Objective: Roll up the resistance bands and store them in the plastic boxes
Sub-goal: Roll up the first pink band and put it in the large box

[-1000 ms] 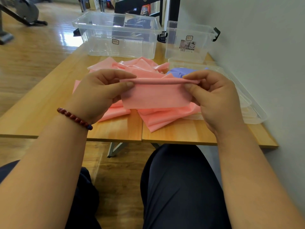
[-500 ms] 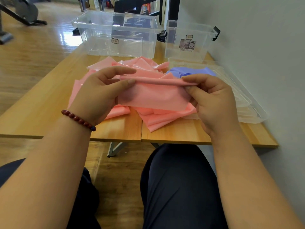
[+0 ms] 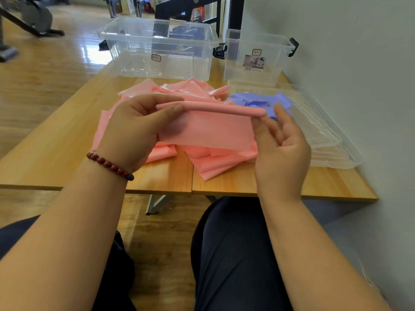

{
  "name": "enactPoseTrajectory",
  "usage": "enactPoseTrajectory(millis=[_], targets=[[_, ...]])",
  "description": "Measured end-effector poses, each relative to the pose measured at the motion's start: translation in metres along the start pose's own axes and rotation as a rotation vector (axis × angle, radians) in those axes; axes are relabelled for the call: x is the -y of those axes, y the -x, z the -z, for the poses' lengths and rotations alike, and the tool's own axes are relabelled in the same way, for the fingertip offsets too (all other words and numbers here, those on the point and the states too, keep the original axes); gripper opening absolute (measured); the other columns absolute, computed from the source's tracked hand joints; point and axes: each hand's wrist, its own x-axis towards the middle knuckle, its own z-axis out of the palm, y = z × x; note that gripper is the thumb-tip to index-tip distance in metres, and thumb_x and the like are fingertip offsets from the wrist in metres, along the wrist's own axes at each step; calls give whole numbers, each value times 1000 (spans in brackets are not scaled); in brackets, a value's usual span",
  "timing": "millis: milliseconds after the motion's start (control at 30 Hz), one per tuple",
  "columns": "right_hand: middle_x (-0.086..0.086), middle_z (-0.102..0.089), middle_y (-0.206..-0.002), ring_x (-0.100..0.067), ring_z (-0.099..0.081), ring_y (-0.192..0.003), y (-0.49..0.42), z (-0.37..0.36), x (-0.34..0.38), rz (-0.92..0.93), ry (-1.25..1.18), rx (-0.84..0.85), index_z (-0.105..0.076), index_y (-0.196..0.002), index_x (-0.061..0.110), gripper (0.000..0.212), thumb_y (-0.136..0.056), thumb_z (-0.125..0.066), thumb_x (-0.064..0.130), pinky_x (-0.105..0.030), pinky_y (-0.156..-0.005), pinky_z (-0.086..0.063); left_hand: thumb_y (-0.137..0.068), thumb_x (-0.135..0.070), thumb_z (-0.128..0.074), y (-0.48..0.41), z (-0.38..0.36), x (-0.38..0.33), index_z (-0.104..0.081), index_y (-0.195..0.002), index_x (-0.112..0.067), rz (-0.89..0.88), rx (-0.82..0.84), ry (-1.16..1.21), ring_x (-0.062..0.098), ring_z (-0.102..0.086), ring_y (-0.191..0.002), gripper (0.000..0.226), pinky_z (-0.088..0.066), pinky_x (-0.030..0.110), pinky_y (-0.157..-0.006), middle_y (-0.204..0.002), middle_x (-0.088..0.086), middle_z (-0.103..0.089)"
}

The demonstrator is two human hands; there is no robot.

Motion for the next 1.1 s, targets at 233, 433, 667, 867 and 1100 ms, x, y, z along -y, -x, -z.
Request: enactPoseTrajectory(millis=[233,433,667,867,1100], targets=[[26,-68,-101,10,-62,-103,10,-12,3,-29,-87,-19,-61,-127,30,31,-97,-60,19,-10,-84,-49,-70,-39,-74,1,1,1,-78,-84,-33,-11,-12,-3,21,-66,-103,16,-56,39,-87,-99,-3,-73],[24,-66,-106,11,-61,-102,6,-13,5,-51,-123,52,-54,-117,41,28,-98,-58,20,-11,-82,-49,-71,-27,-70,2,-1,0,-74,-93,-21,15,24,33,13,-68,-94,23,-56,26,-77,-92,-6,-73],[20,-67,-102,7,-62,-99,5,-13,5,-46,-140,60,-63,-118,30,25,-97,-60,17,-17,-86,-52,-75,-26,-70,2,-1,-2,-72,-98,-15,20,42,42,15,-68,-99,25,-57,28,-78,-97,-2,-74],[19,-63,-113,11,-59,-103,3,-11,4,-39,-128,50,-59,-127,28,33,-94,-65,25,-9,-80,-48,-72,-28,-70,2,0,0,-74,-95,-19,3,28,38,19,-68,-101,25,-57,33,-83,-98,0,-74],[17,-71,-99,-1,-66,-96,-29,1,6,-66,-23,356,-69,-108,30,21,-87,-71,28,-19,-80,-53,-70,-30,-70,4,3,-2,-76,-86,-29,-1,85,11,12,-67,-93,17,-56,28,-75,-91,-7,-73]])
